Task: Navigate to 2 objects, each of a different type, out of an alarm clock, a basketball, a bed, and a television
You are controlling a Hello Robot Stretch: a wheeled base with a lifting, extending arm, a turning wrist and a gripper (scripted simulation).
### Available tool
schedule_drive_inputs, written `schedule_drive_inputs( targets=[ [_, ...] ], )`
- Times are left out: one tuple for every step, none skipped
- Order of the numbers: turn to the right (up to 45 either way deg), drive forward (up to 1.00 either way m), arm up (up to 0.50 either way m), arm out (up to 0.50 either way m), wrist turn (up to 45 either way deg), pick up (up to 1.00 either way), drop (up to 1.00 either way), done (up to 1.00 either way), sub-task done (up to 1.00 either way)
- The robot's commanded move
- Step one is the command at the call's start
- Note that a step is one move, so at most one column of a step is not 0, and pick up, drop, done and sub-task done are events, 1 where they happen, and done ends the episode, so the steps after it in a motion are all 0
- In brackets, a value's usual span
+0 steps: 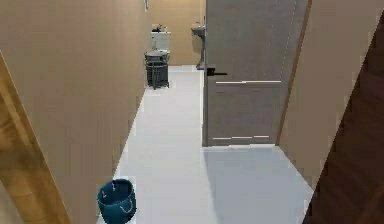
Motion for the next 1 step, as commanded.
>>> schedule_drive_inputs(
  targets=[
    [0.0, 0.30, 0.00, 0.00, 0.0, 0.00, 0.00, 0.00, 0.00]
  ],
)
